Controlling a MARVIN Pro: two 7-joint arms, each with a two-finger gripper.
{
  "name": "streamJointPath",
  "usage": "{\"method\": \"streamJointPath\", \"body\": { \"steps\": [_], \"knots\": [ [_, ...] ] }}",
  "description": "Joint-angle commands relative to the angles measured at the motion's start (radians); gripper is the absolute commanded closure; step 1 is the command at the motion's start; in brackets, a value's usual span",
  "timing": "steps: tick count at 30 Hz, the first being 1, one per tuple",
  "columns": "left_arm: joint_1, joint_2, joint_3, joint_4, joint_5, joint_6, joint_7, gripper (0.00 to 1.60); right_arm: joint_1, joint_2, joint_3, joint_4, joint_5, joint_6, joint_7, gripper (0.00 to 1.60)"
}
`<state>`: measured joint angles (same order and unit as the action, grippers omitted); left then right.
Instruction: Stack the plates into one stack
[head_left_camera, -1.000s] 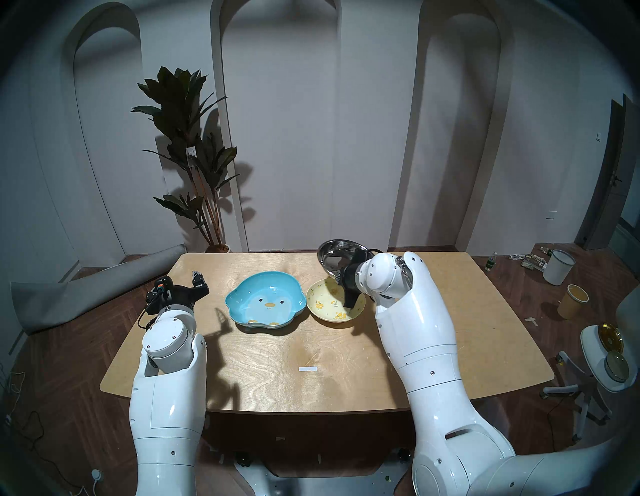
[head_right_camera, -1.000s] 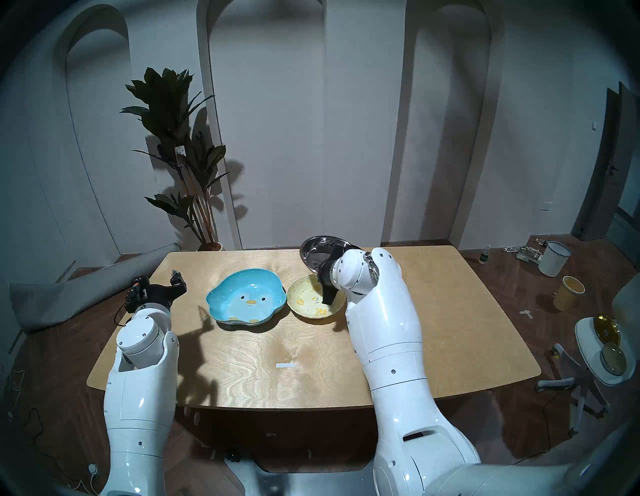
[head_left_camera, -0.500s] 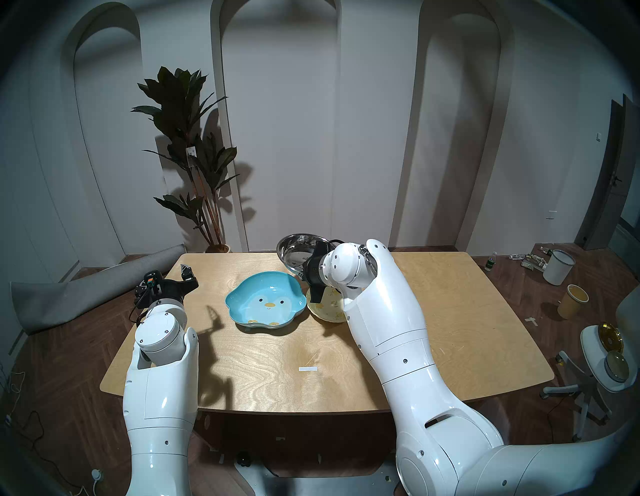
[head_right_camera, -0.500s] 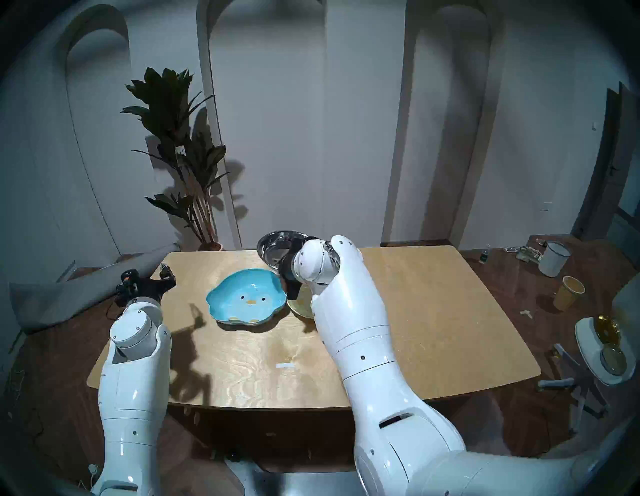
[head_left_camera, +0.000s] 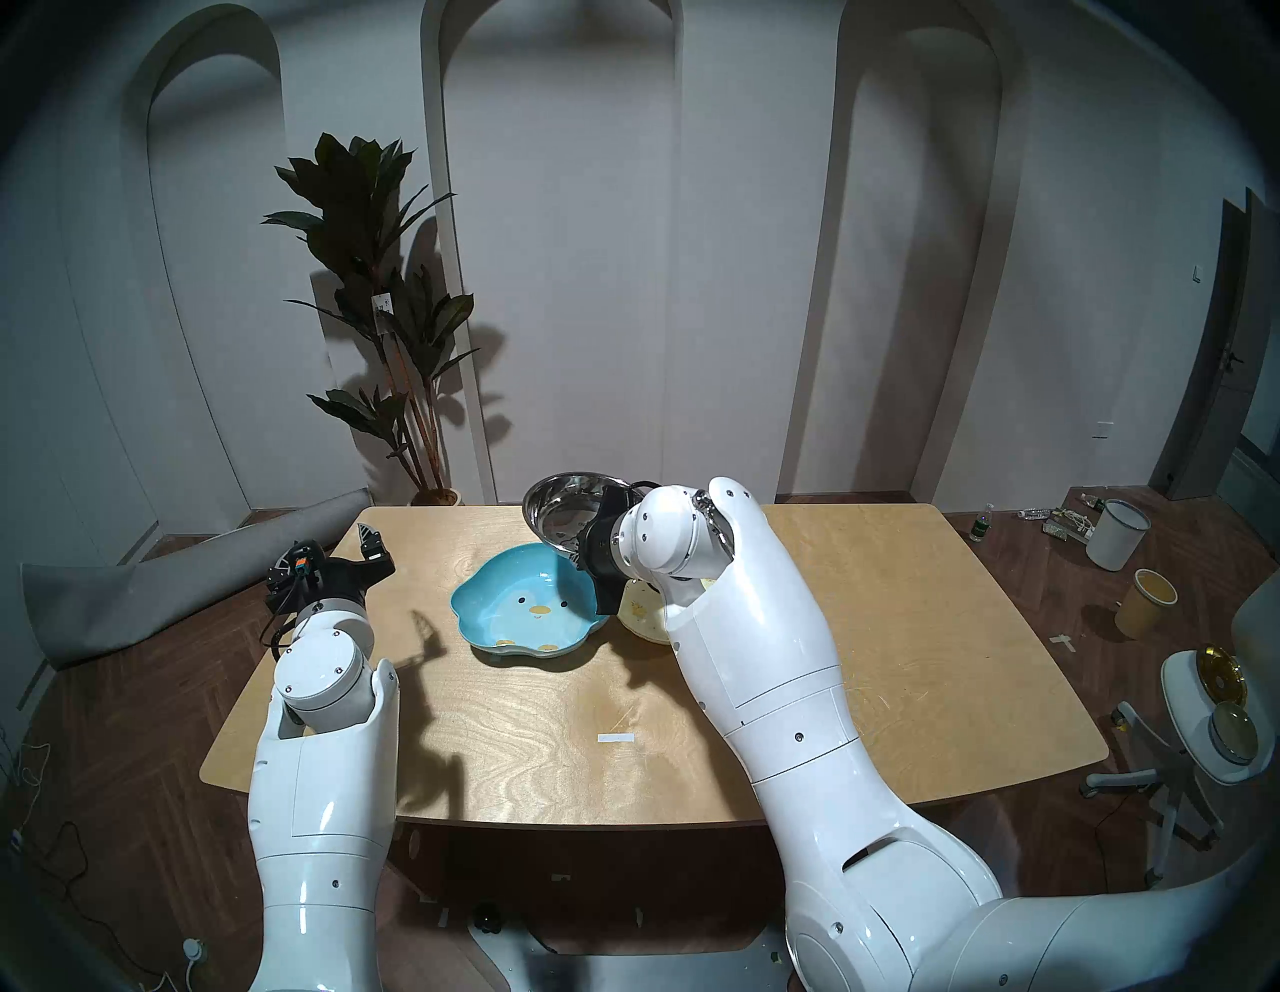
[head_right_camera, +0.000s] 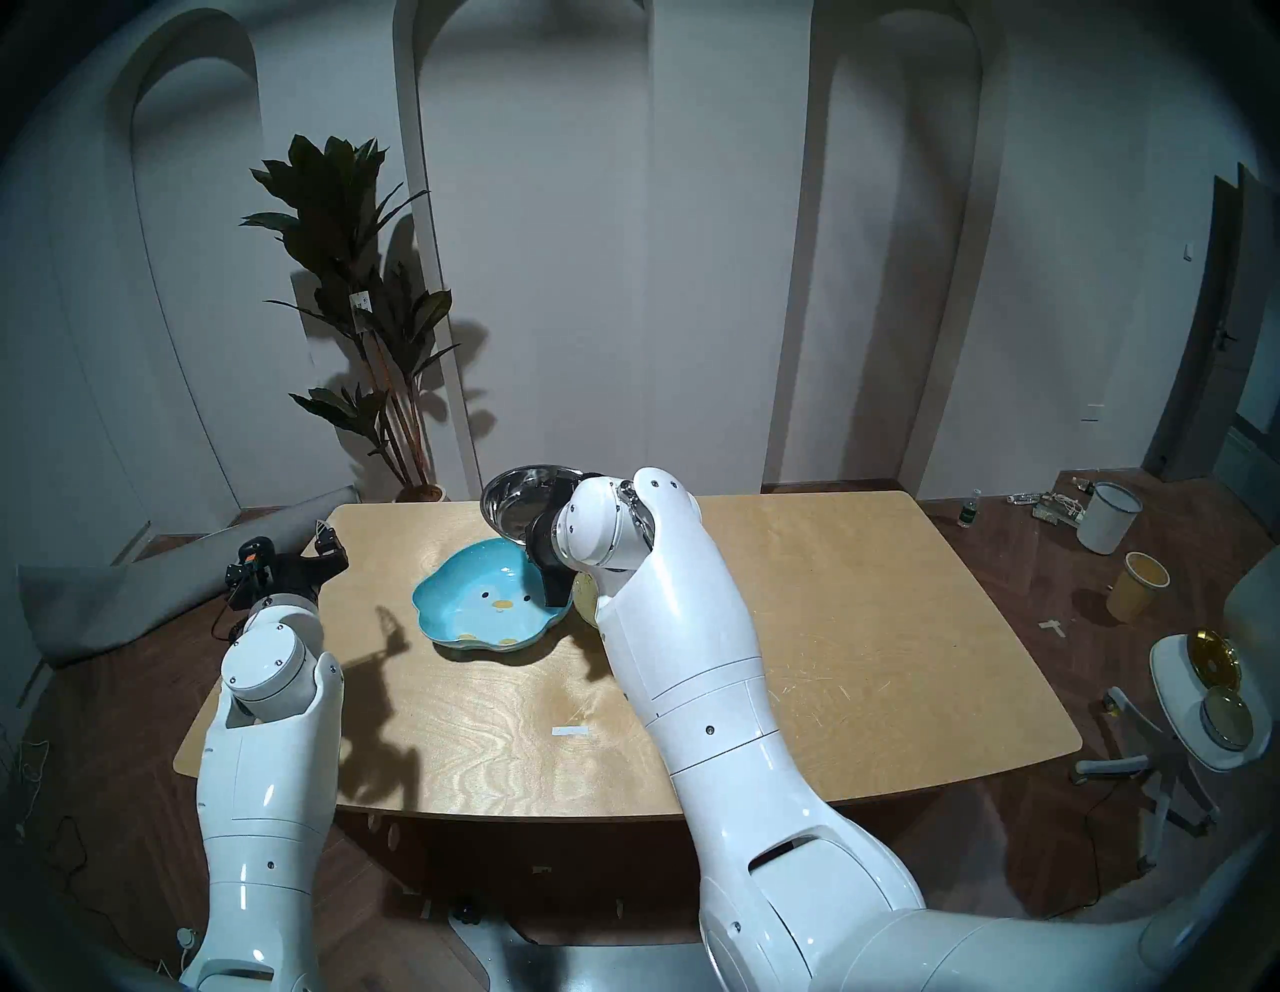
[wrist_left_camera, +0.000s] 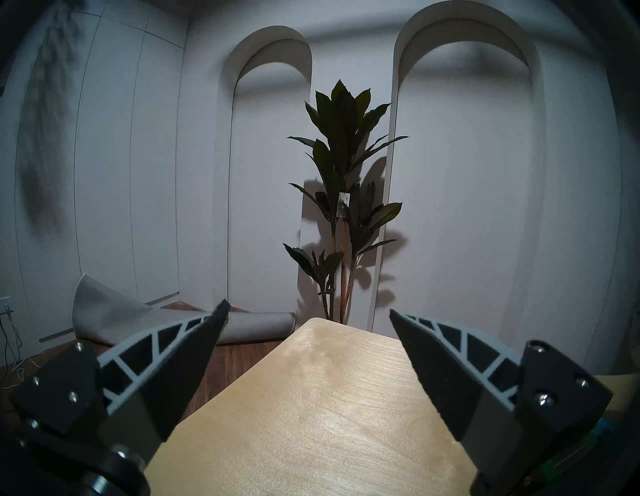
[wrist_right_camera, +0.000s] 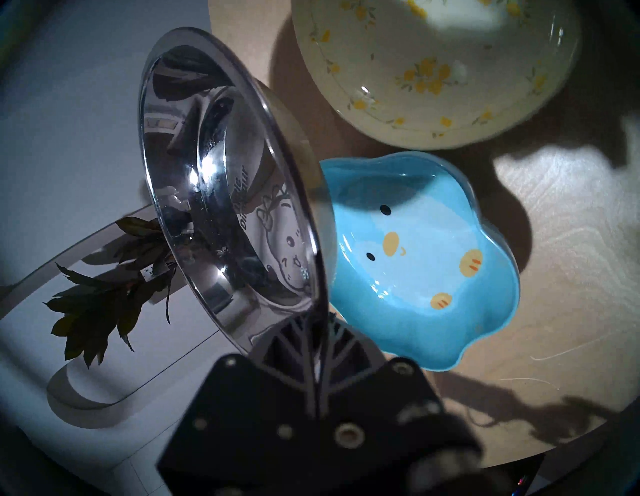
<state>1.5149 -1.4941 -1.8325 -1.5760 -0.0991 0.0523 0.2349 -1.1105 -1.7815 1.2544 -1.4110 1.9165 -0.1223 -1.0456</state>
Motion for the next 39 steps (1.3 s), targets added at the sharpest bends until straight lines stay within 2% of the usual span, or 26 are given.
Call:
{"method": "streamJointPath", "body": {
  "steps": [1, 9, 23, 31, 39],
  "knots": [
    [-0.049, 0.021, -0.007, 0.010, 0.006, -0.045, 0.001, 0.00, 0.057, -0.033, -0.016, 0.062, 0.005, 0.026, 0.048, 1.60],
    [-0.074, 0.038, -0.028, 0.040, -0.001, -0.058, -0.001, 0.00, 0.106, -0.057, -0.038, 0.161, 0.018, 0.056, 0.067, 1.60],
    [-0.093, 0.042, -0.054, 0.078, -0.001, -0.072, 0.001, 0.00, 0.153, -0.080, -0.065, 0.248, 0.039, 0.096, 0.078, 1.60],
    [-0.083, 0.038, -0.058, 0.076, 0.003, -0.083, 0.001, 0.00, 0.126, -0.078, -0.075, 0.183, 0.050, 0.088, 0.047, 1.60],
    [-0.055, 0.026, -0.057, 0.041, 0.005, -0.095, -0.001, 0.00, 0.075, -0.059, -0.129, 0.107, 0.069, 0.054, 0.003, 1.60]
  ]
}}
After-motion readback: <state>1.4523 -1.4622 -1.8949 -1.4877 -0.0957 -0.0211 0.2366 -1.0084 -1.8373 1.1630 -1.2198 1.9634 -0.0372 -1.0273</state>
